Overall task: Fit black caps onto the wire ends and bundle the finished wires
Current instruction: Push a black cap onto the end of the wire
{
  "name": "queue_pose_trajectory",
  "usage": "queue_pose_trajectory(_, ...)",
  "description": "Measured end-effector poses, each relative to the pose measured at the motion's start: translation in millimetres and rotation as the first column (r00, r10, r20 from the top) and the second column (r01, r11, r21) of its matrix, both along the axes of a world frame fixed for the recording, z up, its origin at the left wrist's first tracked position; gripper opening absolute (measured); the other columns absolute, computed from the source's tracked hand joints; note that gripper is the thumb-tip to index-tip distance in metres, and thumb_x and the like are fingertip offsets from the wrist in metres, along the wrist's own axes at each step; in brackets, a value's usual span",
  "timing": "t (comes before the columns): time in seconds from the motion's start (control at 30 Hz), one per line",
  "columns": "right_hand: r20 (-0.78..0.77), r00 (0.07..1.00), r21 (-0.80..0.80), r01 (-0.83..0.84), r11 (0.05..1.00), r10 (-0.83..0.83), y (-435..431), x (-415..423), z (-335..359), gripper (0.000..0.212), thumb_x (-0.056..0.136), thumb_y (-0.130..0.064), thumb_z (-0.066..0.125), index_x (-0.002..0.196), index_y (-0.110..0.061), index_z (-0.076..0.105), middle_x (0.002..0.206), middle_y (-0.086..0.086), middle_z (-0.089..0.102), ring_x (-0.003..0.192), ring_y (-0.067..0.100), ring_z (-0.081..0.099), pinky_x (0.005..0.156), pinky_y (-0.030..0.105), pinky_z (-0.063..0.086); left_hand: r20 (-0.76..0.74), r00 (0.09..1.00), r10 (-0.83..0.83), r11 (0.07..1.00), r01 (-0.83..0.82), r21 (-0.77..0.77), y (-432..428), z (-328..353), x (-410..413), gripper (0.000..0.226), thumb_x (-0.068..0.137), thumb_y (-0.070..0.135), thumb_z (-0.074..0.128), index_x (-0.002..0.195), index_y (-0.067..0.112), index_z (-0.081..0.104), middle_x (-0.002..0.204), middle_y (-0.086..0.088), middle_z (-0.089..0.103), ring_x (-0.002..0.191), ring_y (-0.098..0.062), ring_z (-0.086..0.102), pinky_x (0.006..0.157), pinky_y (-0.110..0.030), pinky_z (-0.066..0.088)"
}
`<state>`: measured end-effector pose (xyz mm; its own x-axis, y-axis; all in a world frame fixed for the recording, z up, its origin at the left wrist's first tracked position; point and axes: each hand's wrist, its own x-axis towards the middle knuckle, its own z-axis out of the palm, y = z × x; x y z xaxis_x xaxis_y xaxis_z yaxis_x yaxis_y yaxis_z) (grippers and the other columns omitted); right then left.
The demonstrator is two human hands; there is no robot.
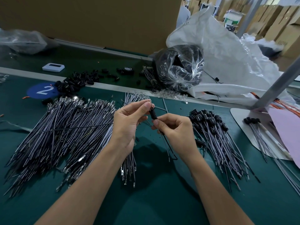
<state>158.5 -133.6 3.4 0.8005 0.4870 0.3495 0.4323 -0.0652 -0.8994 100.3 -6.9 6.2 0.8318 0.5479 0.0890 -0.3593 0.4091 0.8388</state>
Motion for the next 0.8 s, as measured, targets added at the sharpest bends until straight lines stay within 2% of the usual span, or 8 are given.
queue_pose_trajectory(0.07,0.002,1.0,0.0,0.005,1.0,-0.005,0.0,0.3,-0.2,0.009,0.084,-0.005,0.074,0.079,-0.014,0.076,0.067,0.004,0.073,0.064,0.027,0.069,0.062,0.027,0.054,-0.005,1.0,-0.006,1.0,0.006,-0.004,-0.3,-0.4,0.4,0.021,0.061,0.027,0.077,0.079,0.017,0.078,0.083,-0.001,0.076,0.081,-0.011,0.068,0.072,-0.024,0.048)
queue_pose_trajectory(0.4,0.029,1.0,-0.01,0.012,1.0,-0.012,0.7,-0.4,0.1,0.022,0.084,-0.006,0.074,0.076,-0.027,0.073,0.068,0.001,0.073,0.065,0.025,0.069,0.063,0.031,0.056,-0.025,1.0,-0.009,1.0,0.01,0.017,-0.1,-1.9,0.6,0.018,0.066,0.025,0.074,0.081,0.016,0.076,0.083,-0.002,0.075,0.082,-0.011,0.068,0.075,-0.025,0.049)
queue_pose_trajectory(0.5,0.024,1.0,-0.003,0.013,1.0,-0.013,0.8,-1.6,0.6,0.018,0.085,-0.006,0.073,0.079,-0.023,0.074,0.069,0.003,0.073,0.061,0.026,0.066,0.062,0.038,0.054,-0.023,1.0,-0.005,0.999,0.006,0.042,-0.8,-1.7,0.8,0.018,0.067,0.023,0.073,0.083,0.014,0.074,0.083,-0.001,0.075,0.082,-0.009,0.067,0.077,-0.026,0.048)
queue_pose_trajectory(0.57,0.031,0.999,-0.003,0.008,1.0,-0.008,0.9,-3.1,0.8,0.012,0.086,-0.007,0.072,0.082,-0.017,0.075,0.07,0.003,0.073,0.058,0.019,0.061,0.061,0.038,0.052,-0.019,1.0,0.009,0.998,-0.008,0.07,-2.7,-1.8,0.5,0.021,0.067,0.023,0.074,0.084,0.012,0.074,0.085,-0.002,0.075,0.082,-0.01,0.066,0.077,-0.026,0.048)
queue_pose_trajectory(0.7,0.043,0.999,0.03,0.013,0.999,-0.014,0.8,-5.7,1.1,0.007,0.087,-0.006,0.071,0.086,-0.012,0.075,0.072,0.001,0.074,0.062,0.01,0.065,0.063,0.031,0.054,-0.008,0.999,0.036,0.992,-0.034,0.121,-4.8,-2.3,-0.2,0.006,0.074,0.013,0.076,0.076,0.018,0.077,0.098,-0.003,0.076,0.093,-0.013,0.068,0.079,-0.025,0.049)
queue_pose_trajectory(0.8,0.056,0.998,0.035,0.005,0.999,-0.007,1.1,-6.6,-0.6,0.01,0.086,-0.006,0.071,0.085,-0.015,0.074,0.073,0.003,0.074,0.064,0.021,0.067,0.064,0.035,0.055,-0.009,0.999,0.046,0.989,-0.045,0.144,-2.8,-4.5,0.3,0.017,0.079,0.005,0.074,0.072,0.02,0.078,0.097,-0.004,0.076,0.092,-0.016,0.068,0.076,-0.03,0.049)
